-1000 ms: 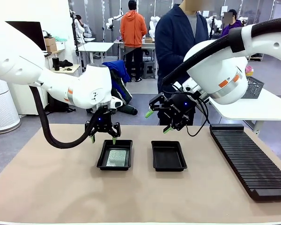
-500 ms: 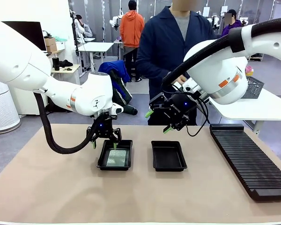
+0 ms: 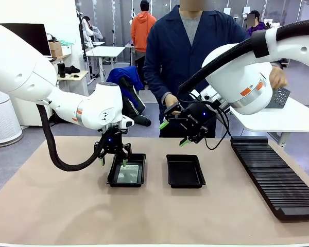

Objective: Inspect and transfer BCBs to ESD trays.
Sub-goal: Pick up the ESD tray and place it on the left side of the table.

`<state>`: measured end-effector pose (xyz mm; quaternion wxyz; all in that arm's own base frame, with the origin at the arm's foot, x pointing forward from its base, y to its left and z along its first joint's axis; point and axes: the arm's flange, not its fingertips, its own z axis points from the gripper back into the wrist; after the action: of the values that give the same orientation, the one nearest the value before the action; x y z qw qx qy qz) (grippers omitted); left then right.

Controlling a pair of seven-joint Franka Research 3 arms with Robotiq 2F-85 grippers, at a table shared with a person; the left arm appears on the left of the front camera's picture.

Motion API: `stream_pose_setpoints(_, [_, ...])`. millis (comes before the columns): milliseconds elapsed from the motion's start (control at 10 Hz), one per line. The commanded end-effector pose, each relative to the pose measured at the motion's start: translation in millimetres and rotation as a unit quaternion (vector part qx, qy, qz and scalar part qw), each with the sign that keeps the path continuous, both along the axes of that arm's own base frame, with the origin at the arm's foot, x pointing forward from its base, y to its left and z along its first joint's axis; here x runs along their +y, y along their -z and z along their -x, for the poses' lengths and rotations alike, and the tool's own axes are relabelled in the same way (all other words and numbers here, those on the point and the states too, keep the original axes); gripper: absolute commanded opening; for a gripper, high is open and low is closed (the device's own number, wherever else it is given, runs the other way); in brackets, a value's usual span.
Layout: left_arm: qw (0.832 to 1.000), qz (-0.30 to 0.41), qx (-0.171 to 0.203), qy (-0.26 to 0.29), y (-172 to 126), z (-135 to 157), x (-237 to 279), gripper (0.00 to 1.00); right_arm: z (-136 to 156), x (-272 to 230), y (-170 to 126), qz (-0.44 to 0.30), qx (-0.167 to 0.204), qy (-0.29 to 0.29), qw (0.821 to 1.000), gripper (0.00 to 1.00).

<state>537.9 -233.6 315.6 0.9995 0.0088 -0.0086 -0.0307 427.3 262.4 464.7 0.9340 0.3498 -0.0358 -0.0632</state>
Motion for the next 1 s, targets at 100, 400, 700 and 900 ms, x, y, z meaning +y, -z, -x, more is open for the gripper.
stream_pose_setpoints(100, [1.000,0.006,-0.009,-0.010,6.2,2.6,0.4,0.79,-1.7,1.9,0.0,0.002,0.001,-0.001,1.000,1.00])
stream_pose_setpoints(400, [1.000,0.013,-0.005,-0.010,8.7,3.0,1.9,0.64,-1.7,1.9,0.0,0.002,0.001,-0.001,1.000,1.00])
stream_pose_setpoints(700, [1.000,0.015,-0.007,-0.014,7.6,4.1,5.0,0.46,-1.7,1.9,0.0,0.002,0.001,-0.001,1.000,1.00])
stream_pose_setpoints(900, [1.000,0.017,-0.006,-0.018,6.6,5.7,10.4,0.34,-1.7,1.9,0.0,0.002,0.001,-0.001,1.000,1.00])
